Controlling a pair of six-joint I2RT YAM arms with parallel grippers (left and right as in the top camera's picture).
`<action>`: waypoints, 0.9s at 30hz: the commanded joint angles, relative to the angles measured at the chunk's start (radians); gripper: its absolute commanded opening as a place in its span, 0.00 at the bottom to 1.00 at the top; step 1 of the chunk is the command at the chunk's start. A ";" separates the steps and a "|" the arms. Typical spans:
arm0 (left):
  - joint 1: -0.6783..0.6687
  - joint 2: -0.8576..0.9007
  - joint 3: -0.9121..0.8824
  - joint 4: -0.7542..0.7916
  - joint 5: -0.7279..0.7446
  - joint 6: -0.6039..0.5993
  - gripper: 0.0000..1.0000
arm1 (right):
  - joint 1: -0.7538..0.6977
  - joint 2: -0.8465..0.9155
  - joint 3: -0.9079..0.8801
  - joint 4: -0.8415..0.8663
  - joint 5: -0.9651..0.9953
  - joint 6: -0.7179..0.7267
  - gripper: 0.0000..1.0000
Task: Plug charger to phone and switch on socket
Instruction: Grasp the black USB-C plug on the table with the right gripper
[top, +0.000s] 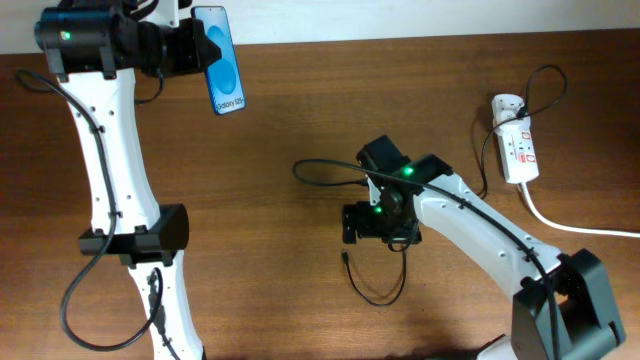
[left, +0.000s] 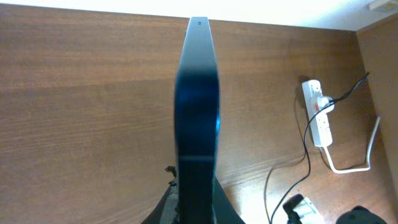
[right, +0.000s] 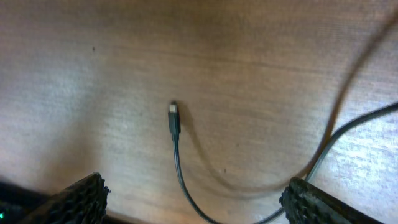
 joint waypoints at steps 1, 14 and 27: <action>0.001 -0.078 -0.225 0.005 0.012 -0.010 0.00 | 0.004 0.022 -0.010 0.004 0.015 0.019 0.98; 0.012 -0.236 -0.925 0.222 0.281 0.159 0.00 | 0.006 0.022 -0.186 0.223 -0.206 0.028 0.52; 0.013 -0.234 -0.938 0.272 0.287 0.152 0.00 | 0.053 0.023 -0.360 0.462 -0.216 0.199 0.35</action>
